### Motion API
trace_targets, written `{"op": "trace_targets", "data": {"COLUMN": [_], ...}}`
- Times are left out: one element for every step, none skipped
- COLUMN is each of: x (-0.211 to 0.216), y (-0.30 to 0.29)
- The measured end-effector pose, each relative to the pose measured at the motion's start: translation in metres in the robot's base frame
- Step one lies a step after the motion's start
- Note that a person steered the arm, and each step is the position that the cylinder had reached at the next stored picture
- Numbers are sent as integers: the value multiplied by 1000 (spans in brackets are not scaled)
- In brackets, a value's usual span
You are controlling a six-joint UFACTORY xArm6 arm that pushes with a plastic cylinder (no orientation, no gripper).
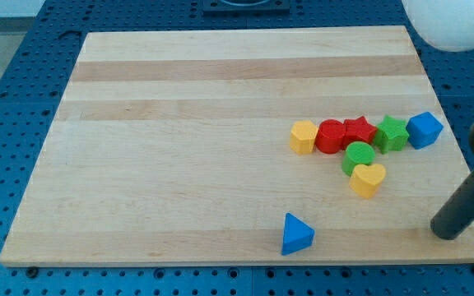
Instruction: Move your arm towards the bottom center of the board
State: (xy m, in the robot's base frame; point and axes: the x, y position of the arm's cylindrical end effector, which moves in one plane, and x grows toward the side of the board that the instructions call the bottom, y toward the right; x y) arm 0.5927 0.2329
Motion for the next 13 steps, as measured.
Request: {"op": "trace_targets", "data": {"x": [-3,-8,-22,-38,-40,-39,-7,26,26,26,25,26,26], "y": [-36,-86,-103,-124,-186,-256,-279,-277,-274,-274,-253,-225,-196]}}
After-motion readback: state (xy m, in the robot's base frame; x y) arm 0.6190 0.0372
